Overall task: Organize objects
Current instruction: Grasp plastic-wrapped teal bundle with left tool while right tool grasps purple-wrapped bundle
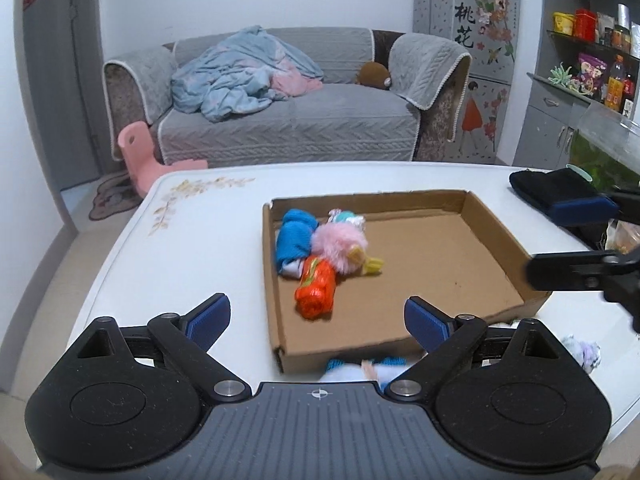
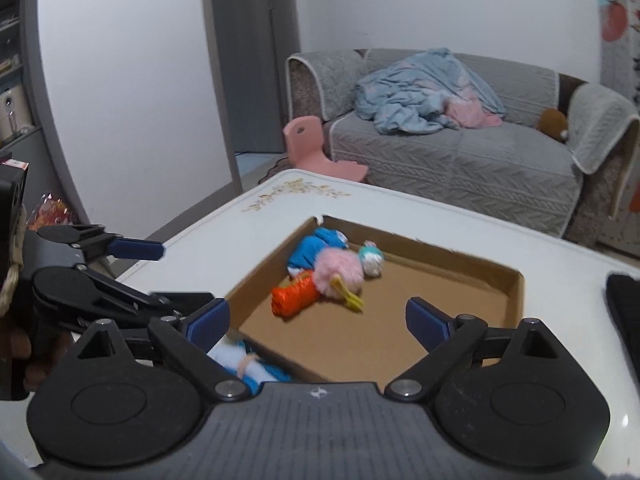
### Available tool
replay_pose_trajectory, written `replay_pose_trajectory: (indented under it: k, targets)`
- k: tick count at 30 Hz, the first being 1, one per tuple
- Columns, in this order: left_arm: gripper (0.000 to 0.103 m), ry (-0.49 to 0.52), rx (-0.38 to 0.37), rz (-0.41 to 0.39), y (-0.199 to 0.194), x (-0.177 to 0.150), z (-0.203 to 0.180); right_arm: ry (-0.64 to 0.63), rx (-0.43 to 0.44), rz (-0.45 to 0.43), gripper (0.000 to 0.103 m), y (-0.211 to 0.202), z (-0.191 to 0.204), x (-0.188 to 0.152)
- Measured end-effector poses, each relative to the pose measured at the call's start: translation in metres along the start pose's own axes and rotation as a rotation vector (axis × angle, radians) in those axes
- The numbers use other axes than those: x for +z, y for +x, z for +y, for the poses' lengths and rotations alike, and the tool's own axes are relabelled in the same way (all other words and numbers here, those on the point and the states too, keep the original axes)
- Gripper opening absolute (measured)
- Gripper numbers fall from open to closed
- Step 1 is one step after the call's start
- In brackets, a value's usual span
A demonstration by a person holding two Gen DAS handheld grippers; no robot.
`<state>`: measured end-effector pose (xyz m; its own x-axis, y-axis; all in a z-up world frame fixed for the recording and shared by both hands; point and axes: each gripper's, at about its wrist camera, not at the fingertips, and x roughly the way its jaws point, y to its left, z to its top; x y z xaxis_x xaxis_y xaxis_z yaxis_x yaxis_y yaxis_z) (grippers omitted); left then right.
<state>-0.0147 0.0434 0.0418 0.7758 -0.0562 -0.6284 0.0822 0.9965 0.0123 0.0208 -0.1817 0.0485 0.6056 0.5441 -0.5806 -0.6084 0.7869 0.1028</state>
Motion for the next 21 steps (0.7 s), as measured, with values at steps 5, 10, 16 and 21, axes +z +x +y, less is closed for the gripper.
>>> replay_pose_trajectory:
  k: [5, 10, 16, 21]
  targets:
    - [0.096, -0.038, 0.04, -0.005, -0.011, -0.03, 0.01, 0.025, -0.059, -0.042, 0.096, -0.029, -0.014, -0.04]
    - [0.096, -0.044, 0.065, -0.026, -0.019, -0.075, 0.007, 0.046, -0.118, -0.176, 0.102, -0.064, -0.029, -0.101]
    - [0.096, -0.004, 0.054, 0.02, -0.001, -0.115, -0.016, 0.031, -0.135, -0.188, 0.097, -0.063, -0.032, -0.158]
    - [0.096, -0.009, -0.002, 0.009, -0.008, -0.122, -0.027, 0.101, -0.186, -0.185, 0.093, -0.061, -0.051, -0.173]
